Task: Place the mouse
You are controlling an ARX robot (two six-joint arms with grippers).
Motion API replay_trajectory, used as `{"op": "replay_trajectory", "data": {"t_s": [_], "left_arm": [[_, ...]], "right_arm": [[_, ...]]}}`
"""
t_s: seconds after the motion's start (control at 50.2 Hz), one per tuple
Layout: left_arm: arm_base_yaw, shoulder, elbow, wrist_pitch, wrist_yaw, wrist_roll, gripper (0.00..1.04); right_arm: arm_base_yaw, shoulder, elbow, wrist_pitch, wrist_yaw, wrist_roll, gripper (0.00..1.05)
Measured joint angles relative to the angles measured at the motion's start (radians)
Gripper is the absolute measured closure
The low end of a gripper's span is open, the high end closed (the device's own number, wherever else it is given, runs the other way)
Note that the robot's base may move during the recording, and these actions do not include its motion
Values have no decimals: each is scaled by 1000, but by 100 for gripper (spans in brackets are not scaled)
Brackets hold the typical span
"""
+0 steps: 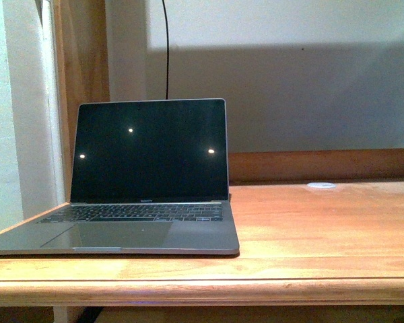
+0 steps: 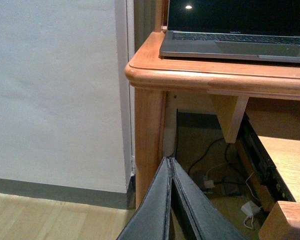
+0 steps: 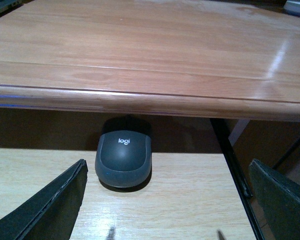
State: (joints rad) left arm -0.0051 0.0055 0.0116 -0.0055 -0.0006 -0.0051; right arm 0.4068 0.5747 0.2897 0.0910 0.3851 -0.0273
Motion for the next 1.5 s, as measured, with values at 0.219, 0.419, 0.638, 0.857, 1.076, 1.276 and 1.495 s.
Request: {"op": "replay_trajectory", "data": {"t_s": [0.219, 0.419, 0.638, 0.857, 1.076, 1.276, 1.495], "left_arm": [[0, 0, 0, 0, 0, 0, 78], [0, 0, 0, 0, 0, 0, 46], [0, 0, 0, 0, 0, 0, 9], [0, 0, 0, 0, 0, 1, 8], [0, 0, 0, 0, 0, 1, 8], [0, 0, 0, 0, 0, 1, 8], [0, 0, 0, 0, 0, 1, 8]], "right_arm": [[100, 95, 43, 0, 94, -17, 7], [151, 192, 83, 48, 148, -22, 7], [179, 342, 130, 72, 158, -9, 7], [193, 431, 164, 79, 155, 20, 7], [194, 531, 202, 114, 153, 35, 7], [159, 621, 232, 169, 150, 34, 7], [79, 692, 257, 167, 150, 34, 7]]}}
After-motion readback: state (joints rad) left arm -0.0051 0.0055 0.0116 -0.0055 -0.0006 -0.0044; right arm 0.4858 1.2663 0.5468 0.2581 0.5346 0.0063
